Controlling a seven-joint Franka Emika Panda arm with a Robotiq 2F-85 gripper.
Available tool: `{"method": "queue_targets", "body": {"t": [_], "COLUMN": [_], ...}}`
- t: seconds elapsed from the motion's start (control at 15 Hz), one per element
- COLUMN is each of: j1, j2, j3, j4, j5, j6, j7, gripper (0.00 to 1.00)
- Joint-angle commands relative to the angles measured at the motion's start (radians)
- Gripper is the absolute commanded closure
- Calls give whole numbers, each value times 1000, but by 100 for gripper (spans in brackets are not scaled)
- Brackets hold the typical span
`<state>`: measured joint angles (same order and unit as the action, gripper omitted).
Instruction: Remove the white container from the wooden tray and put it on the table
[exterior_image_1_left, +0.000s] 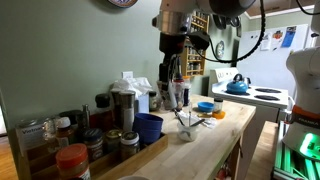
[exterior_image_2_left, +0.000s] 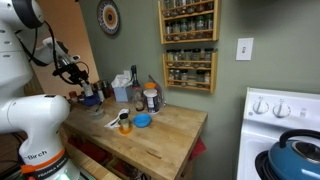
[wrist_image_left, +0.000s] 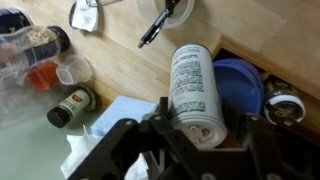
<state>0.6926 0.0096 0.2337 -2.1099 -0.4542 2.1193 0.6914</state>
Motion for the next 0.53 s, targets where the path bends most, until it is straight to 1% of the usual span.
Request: {"method": "queue_targets", "body": {"t": [0.0, 0.13, 0.2, 0.27, 0.33, 0.47], "j1": [-78, -111, -116, -137, -166, -218], "j2": [4, 13, 15, 11, 3, 4], "j3": [57, 59, 59, 53, 46, 40], "j4": [-13, -32, -34, -41, -59, -68], "j5": [-2, -4, -4, 15, 15, 3], "j6": [-3, -3, -3, 30, 80, 136], "j7": [35, 63, 69, 74, 78, 107], "gripper": [44, 44, 69, 69, 69, 69]}}
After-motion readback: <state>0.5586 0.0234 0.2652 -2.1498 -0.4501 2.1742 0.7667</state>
